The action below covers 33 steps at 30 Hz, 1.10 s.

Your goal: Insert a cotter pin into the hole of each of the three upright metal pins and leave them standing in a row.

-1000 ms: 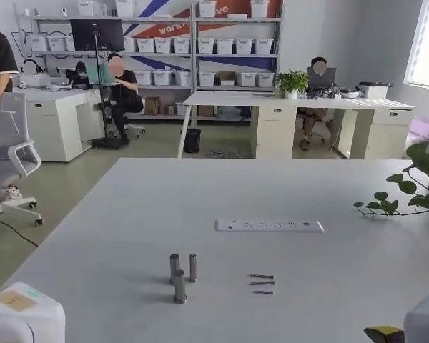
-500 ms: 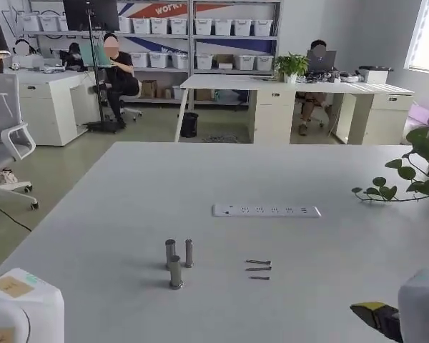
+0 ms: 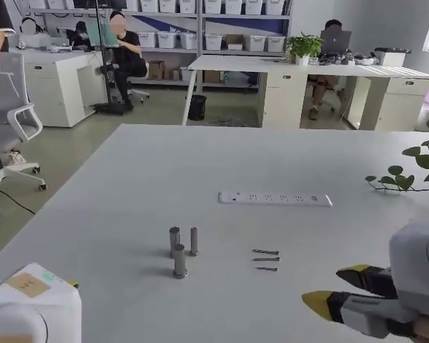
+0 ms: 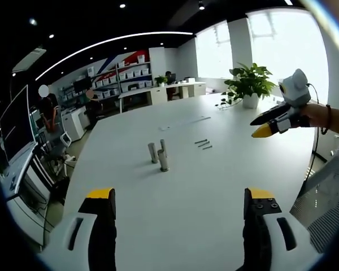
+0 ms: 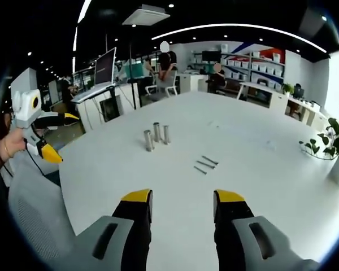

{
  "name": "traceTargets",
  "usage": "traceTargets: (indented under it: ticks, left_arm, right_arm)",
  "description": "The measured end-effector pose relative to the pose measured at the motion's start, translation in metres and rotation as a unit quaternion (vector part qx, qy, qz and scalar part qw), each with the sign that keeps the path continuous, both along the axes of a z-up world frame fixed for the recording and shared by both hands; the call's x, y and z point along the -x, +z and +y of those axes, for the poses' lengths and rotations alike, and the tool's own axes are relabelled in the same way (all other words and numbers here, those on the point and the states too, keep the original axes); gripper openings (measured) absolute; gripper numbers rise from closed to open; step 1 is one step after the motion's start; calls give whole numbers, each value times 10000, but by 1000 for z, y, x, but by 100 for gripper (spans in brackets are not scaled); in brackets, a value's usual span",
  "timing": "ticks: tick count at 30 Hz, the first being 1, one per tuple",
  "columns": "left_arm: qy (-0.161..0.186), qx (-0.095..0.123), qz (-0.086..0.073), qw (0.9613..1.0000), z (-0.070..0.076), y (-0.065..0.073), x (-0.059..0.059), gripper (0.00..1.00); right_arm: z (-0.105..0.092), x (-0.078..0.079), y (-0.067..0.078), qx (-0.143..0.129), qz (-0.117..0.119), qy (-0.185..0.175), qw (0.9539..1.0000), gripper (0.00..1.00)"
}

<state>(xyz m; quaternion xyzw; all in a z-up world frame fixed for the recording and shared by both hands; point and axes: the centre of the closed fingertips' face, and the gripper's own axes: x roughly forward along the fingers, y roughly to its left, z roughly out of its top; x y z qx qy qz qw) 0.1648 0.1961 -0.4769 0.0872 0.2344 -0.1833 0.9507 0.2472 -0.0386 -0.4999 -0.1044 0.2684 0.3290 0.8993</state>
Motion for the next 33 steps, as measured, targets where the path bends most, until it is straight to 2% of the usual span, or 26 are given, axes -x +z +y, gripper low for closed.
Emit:
traceTargets:
  ticks: [5, 8, 18, 28, 33]
  left_arm:
    - [-23, 92, 3, 10000, -3, -5, -5, 90]
    - [-24, 66, 9, 10000, -4, -7, -7, 87]
    - [19, 78, 56, 10000, 3, -16, -11, 85]
    - [16, 144, 65, 9999, 2, -19, -17, 84]
    - [27, 132, 16, 9999, 1, -19, -20, 83]
  right_arm:
    - [0, -23, -11, 116, 141, 125, 9998, 31]
    - [3, -33, -14, 135, 181, 196, 9996, 28]
    - [23, -60, -23, 270, 271, 482, 9981, 27]
    - [54, -83, -27, 65, 267, 731, 9969, 27]
    - [73, -92, -25, -111, 156, 894, 9958, 27]
